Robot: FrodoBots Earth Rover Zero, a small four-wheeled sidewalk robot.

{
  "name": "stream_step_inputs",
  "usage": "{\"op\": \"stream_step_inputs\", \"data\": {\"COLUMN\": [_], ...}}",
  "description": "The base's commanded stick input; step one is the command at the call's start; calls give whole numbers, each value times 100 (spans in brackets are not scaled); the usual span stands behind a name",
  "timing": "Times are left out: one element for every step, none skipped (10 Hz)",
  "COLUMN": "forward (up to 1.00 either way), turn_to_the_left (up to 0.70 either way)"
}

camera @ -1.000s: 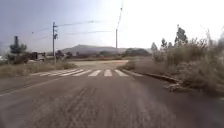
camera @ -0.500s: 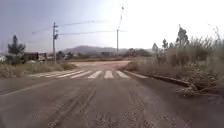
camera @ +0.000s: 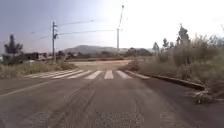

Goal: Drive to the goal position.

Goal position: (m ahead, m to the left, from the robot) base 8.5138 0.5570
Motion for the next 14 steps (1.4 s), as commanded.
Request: {"op": "stream_step_inputs", "data": {"forward": [70, 70, 70, 70, 71, 78, 84, 85, 85, 85, 85, 85, 85, 85], "turn_to_the_left": [0, 0, 0, 0, 0, 0, 0, 0, 0, 0, 0, 0, 0, 0]}}
